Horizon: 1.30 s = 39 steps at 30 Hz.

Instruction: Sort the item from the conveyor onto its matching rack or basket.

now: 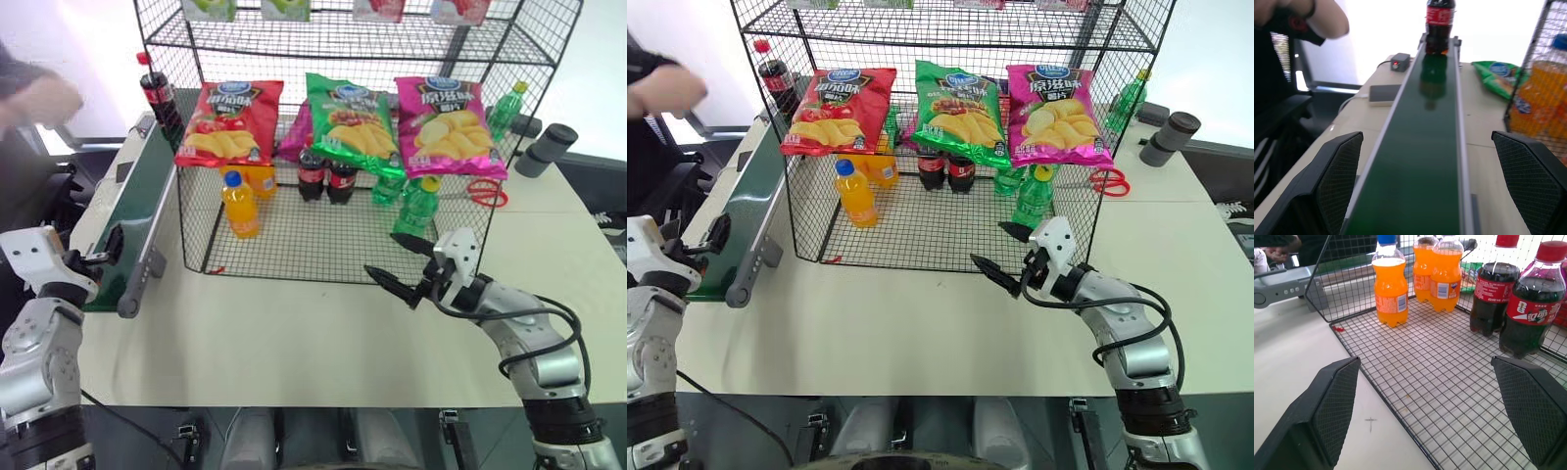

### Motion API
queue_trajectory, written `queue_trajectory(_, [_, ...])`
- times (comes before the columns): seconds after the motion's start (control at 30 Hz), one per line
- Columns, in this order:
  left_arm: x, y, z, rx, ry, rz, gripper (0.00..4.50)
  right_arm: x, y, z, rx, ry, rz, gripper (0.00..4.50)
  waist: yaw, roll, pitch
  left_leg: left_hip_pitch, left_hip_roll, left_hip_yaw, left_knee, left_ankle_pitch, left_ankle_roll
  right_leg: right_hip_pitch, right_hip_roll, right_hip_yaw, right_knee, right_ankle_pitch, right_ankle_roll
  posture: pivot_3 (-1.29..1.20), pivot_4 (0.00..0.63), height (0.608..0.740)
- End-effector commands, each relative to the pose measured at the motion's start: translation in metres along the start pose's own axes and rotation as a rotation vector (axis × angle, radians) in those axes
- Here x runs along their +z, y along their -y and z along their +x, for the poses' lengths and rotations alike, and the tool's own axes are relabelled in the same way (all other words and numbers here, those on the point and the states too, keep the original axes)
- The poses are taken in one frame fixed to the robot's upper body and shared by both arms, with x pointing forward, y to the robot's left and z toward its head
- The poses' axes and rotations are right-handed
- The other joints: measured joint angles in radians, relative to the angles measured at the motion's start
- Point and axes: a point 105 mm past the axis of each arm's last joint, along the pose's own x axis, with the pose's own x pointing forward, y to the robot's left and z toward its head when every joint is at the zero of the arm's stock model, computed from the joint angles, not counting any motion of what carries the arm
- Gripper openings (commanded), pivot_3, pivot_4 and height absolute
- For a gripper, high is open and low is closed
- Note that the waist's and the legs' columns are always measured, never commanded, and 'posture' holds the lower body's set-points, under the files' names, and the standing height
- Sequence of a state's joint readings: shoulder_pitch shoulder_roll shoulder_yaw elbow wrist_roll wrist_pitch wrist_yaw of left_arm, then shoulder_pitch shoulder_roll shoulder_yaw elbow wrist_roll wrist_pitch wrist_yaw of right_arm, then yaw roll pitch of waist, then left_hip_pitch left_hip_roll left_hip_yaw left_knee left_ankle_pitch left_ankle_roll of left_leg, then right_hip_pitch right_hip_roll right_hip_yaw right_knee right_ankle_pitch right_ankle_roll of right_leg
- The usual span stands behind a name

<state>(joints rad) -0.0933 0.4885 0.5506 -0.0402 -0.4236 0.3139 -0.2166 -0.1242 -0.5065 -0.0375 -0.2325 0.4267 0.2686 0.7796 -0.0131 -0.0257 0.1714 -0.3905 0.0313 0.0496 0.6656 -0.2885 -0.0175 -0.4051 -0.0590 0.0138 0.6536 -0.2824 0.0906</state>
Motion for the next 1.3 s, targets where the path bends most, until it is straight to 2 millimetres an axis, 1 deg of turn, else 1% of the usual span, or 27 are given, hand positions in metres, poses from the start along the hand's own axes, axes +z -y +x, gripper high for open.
queue_trajectory(0.03, [0.008,0.004,0.003,-0.006,0.042,0.065,4.50,0.014,-0.009,0.005,0.027,0.054,-0.027,4.45,0.000,0.000,0.000,0.000,0.000,0.000,0.000,0.000,0.000,0.000,0.000,0.000,0.000,0.000,0.000,0.00,0.150,0.740])
queue_trajectory(0.13, [-0.001,0.007,0.004,-0.046,0.006,0.061,4.50,0.015,-0.014,0.008,0.040,0.064,-0.028,4.45,-0.002,0.000,0.000,0.000,0.000,0.000,0.000,0.000,0.000,0.000,0.000,0.000,0.000,0.000,0.000,0.00,0.150,0.740])
queue_trajectory(0.2, [-0.006,0.004,0.005,-0.028,-0.005,0.100,4.50,0.016,-0.016,0.010,0.055,0.071,-0.029,4.45,-0.001,0.000,0.000,0.000,0.000,0.000,0.000,0.000,0.000,0.000,0.000,0.000,0.000,0.000,0.000,0.00,0.150,0.740])
queue_trajectory(0.3, [-0.006,0.001,0.008,-0.004,0.023,0.137,4.50,0.019,-0.024,0.015,0.097,0.082,-0.029,4.45,0.000,0.000,0.000,0.000,0.000,0.000,0.000,0.000,0.000,0.000,-0.001,0.000,0.000,0.000,0.000,0.00,0.150,0.740])
queue_trajectory(0.37, [-0.003,0.005,0.010,-0.032,0.040,0.143,4.50,0.021,-0.027,0.019,0.114,0.086,-0.032,4.45,0.000,0.000,0.000,0.000,0.000,0.000,0.000,0.000,0.000,0.000,-0.001,0.000,0.000,0.000,0.000,0.00,0.150,0.740])
queue_trajectory(0.47, [-0.001,0.019,0.013,-0.109,0.067,0.127,4.50,0.024,-0.036,0.023,0.170,0.094,-0.032,4.45,0.000,0.000,0.000,0.000,0.000,0.000,0.000,0.000,0.000,0.000,-0.001,0.000,0.000,0.000,0.000,0.00,0.150,0.740])
queue_trajectory(0.67, [-0.002,0.020,0.019,-0.098,0.082,0.158,4.50,0.027,-0.048,0.025,0.229,0.122,-0.019,4.45,-0.001,0.000,0.000,0.000,0.000,0.000,0.000,0.000,0.000,-0.001,-0.002,0.000,0.000,0.000,0.000,0.00,0.150,0.740])
queue_trajectory(0.73, [-0.002,0.019,0.019,-0.091,0.087,0.167,4.50,0.026,-0.050,0.025,0.232,0.126,-0.020,4.45,-0.002,0.000,0.000,0.000,0.000,0.000,0.000,0.000,0.000,-0.001,-0.002,0.000,0.000,0.000,0.000,0.00,0.150,0.740])
queue_trajectory(0.9, [-0.003,0.018,0.019,-0.081,0.089,0.157,4.50,0.017,-0.052,0.025,0.233,0.109,-0.019,4.45,-0.001,0.000,0.000,0.000,0.000,0.000,0.000,0.000,0.000,0.000,-0.002,-0.001,0.000,0.000,0.000,0.00,0.150,0.740])
queue_trajectory(1.3, [-0.010,0.010,0.017,-0.012,0.096,0.081,4.50,0.014,-0.051,0.031,0.231,0.114,-0.008,4.45,0.000,-0.001,0.000,0.000,0.000,0.000,0.000,0.000,0.000,-0.001,-0.002,-0.001,0.000,0.000,0.000,0.00,0.150,0.740])
